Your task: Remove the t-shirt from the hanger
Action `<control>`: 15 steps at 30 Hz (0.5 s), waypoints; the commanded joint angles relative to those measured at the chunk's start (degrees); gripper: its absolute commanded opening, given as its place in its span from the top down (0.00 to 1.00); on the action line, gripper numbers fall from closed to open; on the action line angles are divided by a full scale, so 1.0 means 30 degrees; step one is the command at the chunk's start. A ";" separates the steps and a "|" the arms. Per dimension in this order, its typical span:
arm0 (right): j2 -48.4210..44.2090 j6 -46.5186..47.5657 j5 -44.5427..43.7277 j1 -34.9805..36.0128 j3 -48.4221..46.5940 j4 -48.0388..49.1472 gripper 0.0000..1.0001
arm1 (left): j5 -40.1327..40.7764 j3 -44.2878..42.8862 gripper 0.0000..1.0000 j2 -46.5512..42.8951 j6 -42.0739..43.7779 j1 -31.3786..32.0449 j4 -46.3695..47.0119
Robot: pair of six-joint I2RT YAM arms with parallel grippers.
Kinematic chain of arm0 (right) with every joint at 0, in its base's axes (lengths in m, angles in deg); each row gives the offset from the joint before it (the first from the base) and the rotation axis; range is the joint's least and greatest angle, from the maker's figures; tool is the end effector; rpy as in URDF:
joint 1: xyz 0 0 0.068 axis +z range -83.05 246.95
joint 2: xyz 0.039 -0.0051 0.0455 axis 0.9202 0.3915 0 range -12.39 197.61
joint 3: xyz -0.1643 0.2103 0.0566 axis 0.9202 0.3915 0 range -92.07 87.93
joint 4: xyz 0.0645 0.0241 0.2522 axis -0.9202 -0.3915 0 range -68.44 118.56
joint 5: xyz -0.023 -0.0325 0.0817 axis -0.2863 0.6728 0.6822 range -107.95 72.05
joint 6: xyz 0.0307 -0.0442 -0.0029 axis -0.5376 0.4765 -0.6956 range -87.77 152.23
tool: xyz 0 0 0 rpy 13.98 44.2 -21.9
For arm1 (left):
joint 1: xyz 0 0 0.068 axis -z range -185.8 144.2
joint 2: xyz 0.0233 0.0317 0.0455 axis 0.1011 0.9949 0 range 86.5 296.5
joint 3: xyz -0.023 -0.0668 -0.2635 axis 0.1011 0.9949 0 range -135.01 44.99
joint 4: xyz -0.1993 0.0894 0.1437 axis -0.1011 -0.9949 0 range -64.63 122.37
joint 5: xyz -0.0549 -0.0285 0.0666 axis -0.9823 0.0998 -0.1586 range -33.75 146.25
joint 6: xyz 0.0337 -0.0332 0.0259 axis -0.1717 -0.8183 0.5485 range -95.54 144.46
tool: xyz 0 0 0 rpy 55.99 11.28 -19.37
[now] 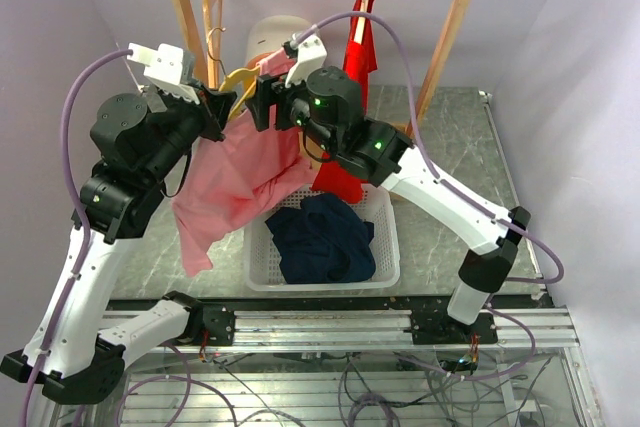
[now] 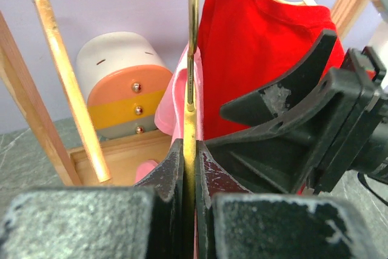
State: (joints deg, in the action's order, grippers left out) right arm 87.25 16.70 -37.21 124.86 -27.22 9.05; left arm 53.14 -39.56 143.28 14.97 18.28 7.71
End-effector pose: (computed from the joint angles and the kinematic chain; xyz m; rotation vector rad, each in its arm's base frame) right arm 0.2180 0.3253 0.4895 -0.3557 1.6458 0.7012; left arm 0.1576 -0.0726 0.5076 0.2389 1.5194 -0.5088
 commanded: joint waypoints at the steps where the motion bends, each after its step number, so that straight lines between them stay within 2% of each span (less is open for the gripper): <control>1: 0.0350 -0.0327 0.0280 -0.0105 0.0179 0.0559 0.32 | -0.0424 0.0001 0.93 -0.0307 -0.0239 0.0116 0.1600; 11: 0.0481 -0.0675 -0.0186 -0.0405 0.0668 0.0574 0.35 | -0.1015 0.0175 0.93 -0.0249 -0.0422 0.0118 0.1708; 12: 0.0516 -0.0697 -0.0289 -0.0495 0.0678 0.0561 0.37 | -0.1170 0.0217 0.93 -0.0268 -0.0484 0.0119 0.1750; 15: 0.0746 -0.0875 -0.0533 -0.0953 0.0474 0.0274 0.57 | -0.1473 0.0419 0.93 -0.0398 -0.0731 0.0119 0.1890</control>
State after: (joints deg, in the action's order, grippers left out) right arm 88.43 15.19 -36.93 123.72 -25.74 9.05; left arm 51.70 -38.55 143.23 14.33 18.30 8.58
